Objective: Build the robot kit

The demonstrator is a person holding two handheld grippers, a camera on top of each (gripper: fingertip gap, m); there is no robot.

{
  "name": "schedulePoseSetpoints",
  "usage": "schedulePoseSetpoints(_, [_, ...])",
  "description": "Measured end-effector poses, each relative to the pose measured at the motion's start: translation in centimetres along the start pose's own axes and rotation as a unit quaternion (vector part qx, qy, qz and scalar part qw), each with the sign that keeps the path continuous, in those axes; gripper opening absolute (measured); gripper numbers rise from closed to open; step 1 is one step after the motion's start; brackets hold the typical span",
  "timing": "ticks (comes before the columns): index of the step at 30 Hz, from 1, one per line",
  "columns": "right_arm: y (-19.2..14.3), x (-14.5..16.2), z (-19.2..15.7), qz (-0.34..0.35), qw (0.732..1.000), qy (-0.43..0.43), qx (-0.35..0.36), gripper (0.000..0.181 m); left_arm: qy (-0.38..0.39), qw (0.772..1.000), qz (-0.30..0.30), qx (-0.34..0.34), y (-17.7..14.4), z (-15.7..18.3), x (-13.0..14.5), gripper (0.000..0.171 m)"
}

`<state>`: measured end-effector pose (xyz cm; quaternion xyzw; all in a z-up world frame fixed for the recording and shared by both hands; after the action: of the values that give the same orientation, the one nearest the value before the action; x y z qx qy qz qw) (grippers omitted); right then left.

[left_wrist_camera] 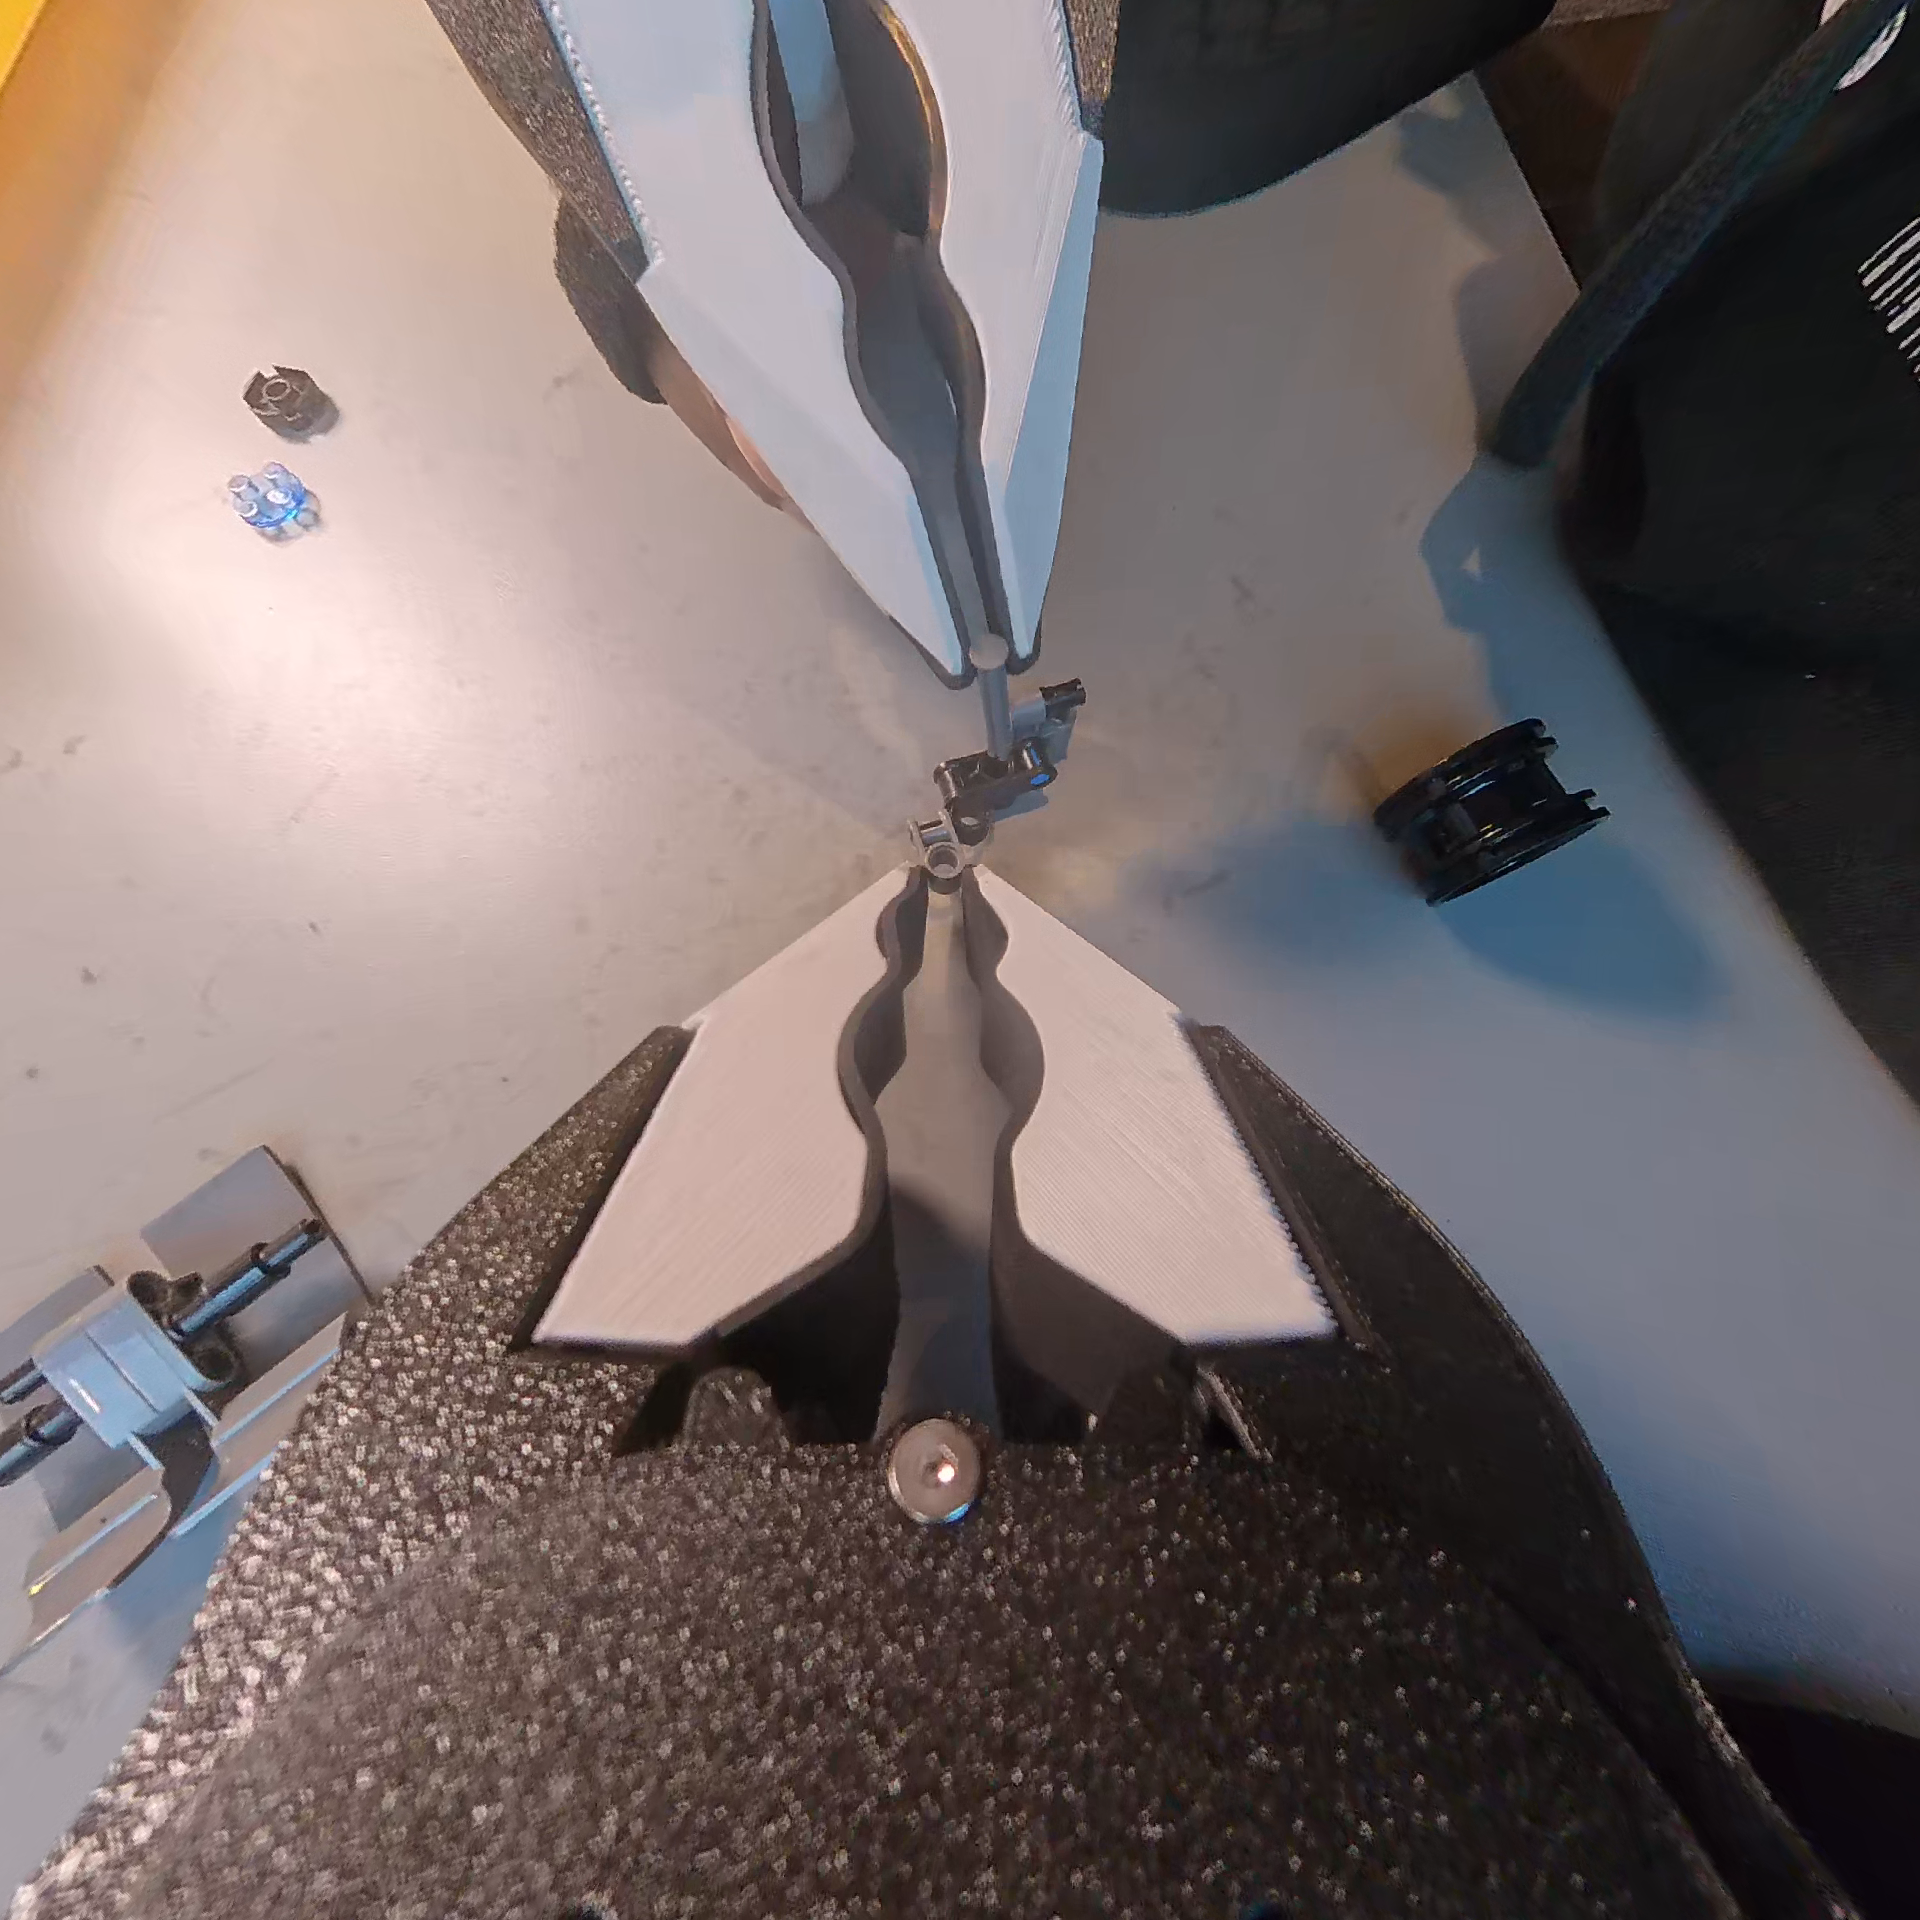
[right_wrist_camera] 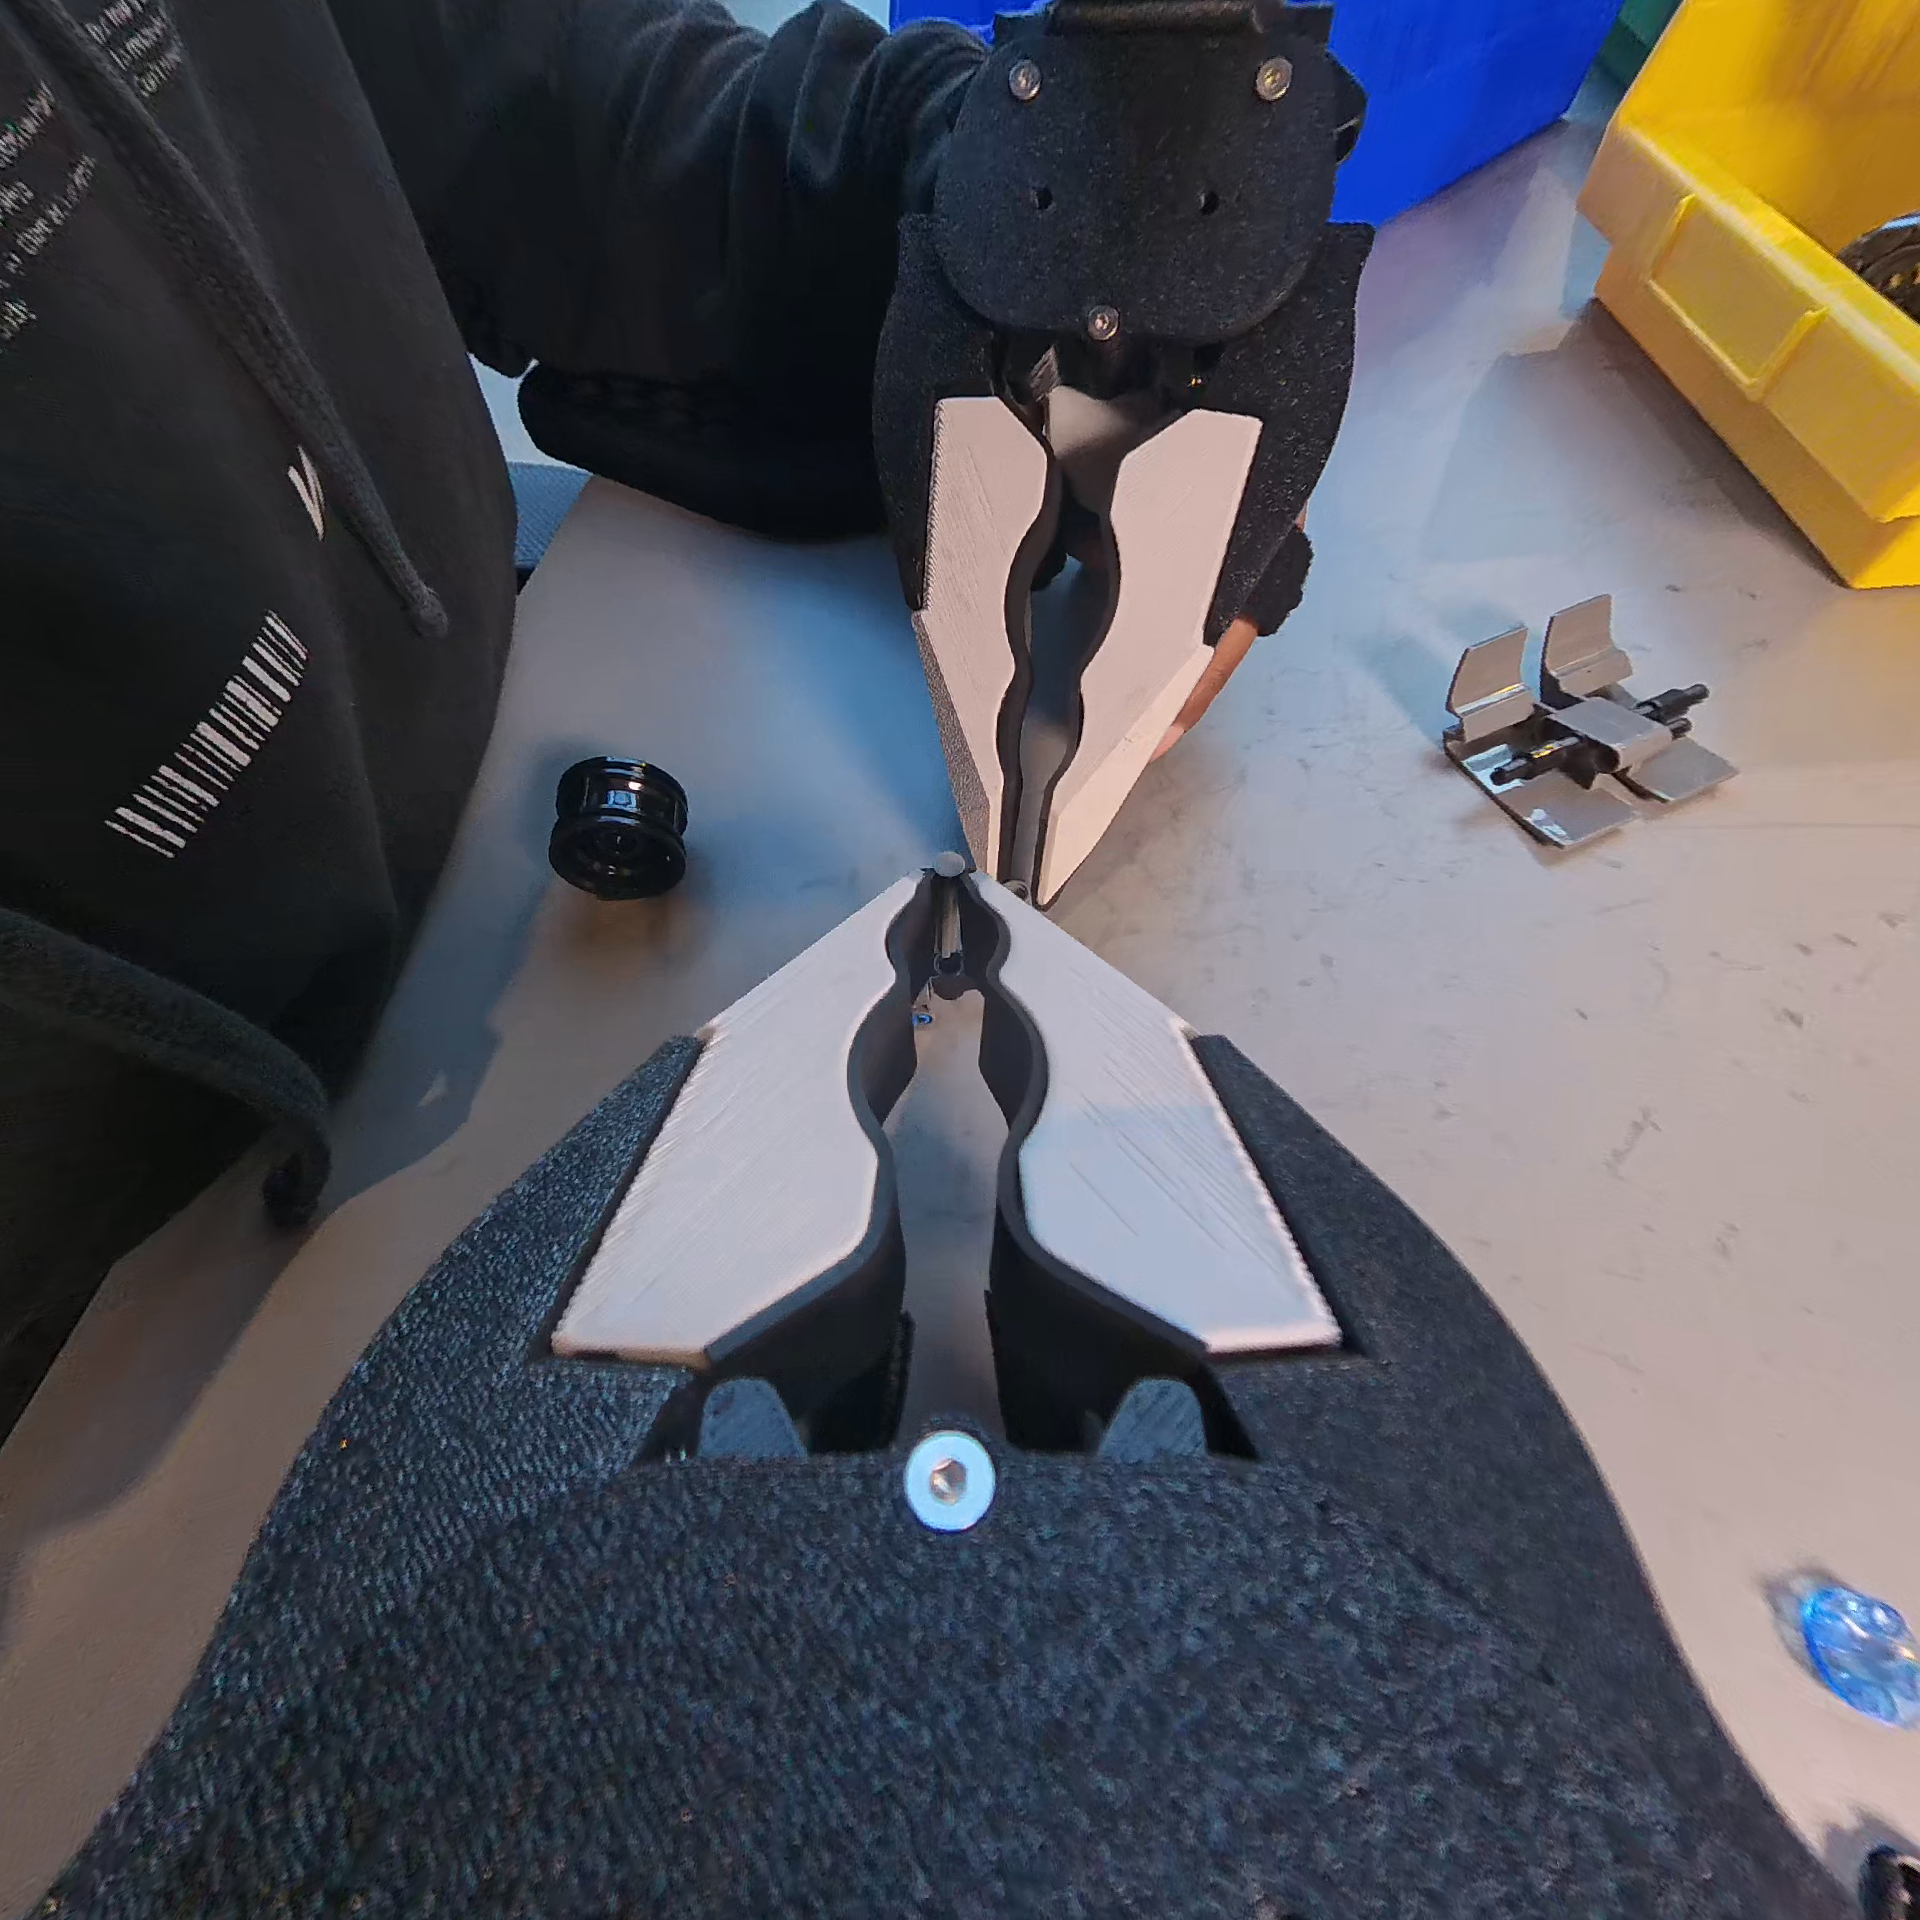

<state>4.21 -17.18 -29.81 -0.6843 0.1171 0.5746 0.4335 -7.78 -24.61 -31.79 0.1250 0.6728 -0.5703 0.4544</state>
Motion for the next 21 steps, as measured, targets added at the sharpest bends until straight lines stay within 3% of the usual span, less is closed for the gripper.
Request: schedulePoseSetpoints(21, [1.2,0.0,-0.6,-0.085,0.995,-0.049,0.013,0.001,0.005,1.0,-0.012,0.001,0.2,0.1,0.2,0.005])
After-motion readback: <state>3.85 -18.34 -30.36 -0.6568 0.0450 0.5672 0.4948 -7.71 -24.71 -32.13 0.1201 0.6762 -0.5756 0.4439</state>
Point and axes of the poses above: each gripper's, where its closed fingertips meet, y out along the fingers, x out of its underside, z = x × y across the jaws, the point moved 8 cm from there along -y, back along the fingers, and after that the axes turned 6 degrees about -y, right-handed, at the moved point
